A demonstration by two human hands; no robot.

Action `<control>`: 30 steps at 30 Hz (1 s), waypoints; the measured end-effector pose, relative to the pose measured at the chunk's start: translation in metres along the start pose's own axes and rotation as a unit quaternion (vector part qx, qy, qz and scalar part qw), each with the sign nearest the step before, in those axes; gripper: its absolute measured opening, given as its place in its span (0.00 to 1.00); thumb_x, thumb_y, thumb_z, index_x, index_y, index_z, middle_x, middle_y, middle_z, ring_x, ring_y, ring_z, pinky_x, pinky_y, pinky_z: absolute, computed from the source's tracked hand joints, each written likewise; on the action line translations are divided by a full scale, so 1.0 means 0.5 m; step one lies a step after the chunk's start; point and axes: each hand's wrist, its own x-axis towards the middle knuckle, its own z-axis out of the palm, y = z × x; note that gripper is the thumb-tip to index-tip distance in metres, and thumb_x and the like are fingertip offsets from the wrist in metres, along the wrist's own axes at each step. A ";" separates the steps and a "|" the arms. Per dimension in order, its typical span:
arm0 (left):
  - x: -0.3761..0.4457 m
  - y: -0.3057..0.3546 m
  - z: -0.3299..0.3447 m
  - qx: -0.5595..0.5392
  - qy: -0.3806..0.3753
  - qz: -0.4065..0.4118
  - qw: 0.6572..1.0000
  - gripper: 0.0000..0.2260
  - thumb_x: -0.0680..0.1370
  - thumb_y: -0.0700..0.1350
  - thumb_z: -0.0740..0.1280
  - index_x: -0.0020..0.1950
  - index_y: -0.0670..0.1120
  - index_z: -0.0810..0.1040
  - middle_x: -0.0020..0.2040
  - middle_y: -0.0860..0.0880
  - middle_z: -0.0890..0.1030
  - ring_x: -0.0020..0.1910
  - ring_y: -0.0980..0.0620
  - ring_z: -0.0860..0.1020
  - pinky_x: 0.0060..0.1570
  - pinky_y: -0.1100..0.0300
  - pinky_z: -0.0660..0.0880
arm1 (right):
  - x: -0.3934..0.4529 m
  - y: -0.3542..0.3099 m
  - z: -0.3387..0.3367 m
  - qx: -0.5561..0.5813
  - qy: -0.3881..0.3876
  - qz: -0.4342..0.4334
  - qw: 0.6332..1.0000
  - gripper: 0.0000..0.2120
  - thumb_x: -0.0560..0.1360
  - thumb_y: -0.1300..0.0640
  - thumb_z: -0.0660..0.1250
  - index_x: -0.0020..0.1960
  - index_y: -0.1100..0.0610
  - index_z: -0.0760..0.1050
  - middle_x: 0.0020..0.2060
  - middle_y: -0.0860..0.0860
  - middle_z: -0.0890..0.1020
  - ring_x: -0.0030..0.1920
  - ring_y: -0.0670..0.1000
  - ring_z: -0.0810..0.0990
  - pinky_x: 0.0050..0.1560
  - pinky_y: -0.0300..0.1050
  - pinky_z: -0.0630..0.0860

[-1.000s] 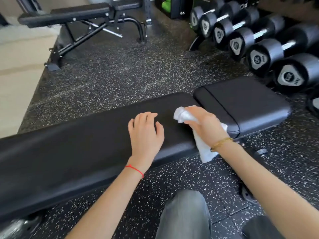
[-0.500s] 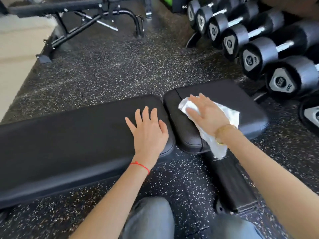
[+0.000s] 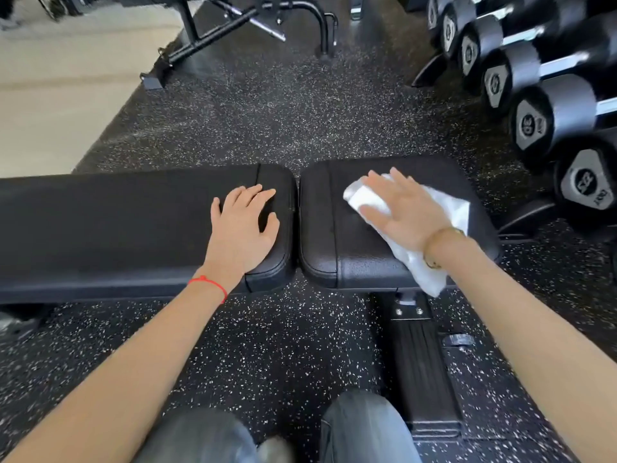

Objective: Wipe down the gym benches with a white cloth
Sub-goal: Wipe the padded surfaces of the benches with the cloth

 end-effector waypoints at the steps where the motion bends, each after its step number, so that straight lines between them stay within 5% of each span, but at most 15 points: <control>1: 0.001 0.001 0.000 -0.001 0.001 -0.003 1.000 0.19 0.80 0.50 0.60 0.72 0.53 0.70 0.74 0.52 0.69 0.75 0.48 0.62 0.74 0.36 0.54 | 0.026 -0.009 0.002 -0.002 -0.001 0.007 1.000 0.25 0.82 0.43 0.54 0.77 0.47 0.58 0.78 0.46 0.59 0.80 0.54 0.49 0.79 0.51 0.44; 10: -0.004 0.009 -0.003 0.008 0.026 0.002 1.000 0.18 0.80 0.48 0.61 0.70 0.50 0.73 0.71 0.50 0.72 0.74 0.47 0.66 0.73 0.39 0.59 | -0.036 -0.070 0.040 0.003 -0.003 -0.108 0.994 0.25 0.82 0.42 0.53 0.77 0.46 0.58 0.78 0.45 0.60 0.79 0.53 0.51 0.79 0.50 0.45; 14: -0.010 0.014 -0.004 -0.002 0.060 0.008 0.998 0.16 0.79 0.46 0.62 0.66 0.46 0.78 0.66 0.47 0.77 0.67 0.47 0.73 0.67 0.44 0.68 | -0.006 0.010 0.010 0.019 -0.002 -0.031 0.999 0.23 0.81 0.42 0.53 0.75 0.43 0.60 0.77 0.45 0.62 0.79 0.54 0.52 0.79 0.53 0.46; 18: -0.017 0.022 -0.007 0.014 0.055 0.000 0.998 0.16 0.80 0.46 0.61 0.67 0.47 0.77 0.67 0.48 0.76 0.69 0.48 0.72 0.69 0.46 0.67 | 0.085 -0.022 0.010 0.018 -0.016 0.008 1.000 0.24 0.81 0.44 0.52 0.77 0.47 0.59 0.78 0.49 0.59 0.79 0.54 0.50 0.79 0.52 0.45; 23: -0.040 0.036 0.002 -0.002 0.043 -0.018 0.999 0.18 0.81 0.48 0.61 0.70 0.47 0.74 0.72 0.48 0.72 0.74 0.47 0.65 0.73 0.43 0.61 | 0.016 -0.090 0.049 0.001 -0.032 -0.131 0.991 0.28 0.81 0.40 0.54 0.78 0.49 0.59 0.77 0.47 0.62 0.79 0.54 0.53 0.78 0.51 0.46; 30: -0.059 0.047 0.024 0.033 0.042 -0.028 0.998 0.20 0.81 0.50 0.57 0.74 0.49 0.69 0.75 0.49 0.68 0.77 0.47 0.60 0.76 0.41 0.53 | -0.140 -0.020 0.071 -0.161 0.083 -0.263 0.948 0.34 0.80 0.36 0.57 0.79 0.52 0.57 0.77 0.46 0.61 0.77 0.55 0.60 0.76 0.56 0.60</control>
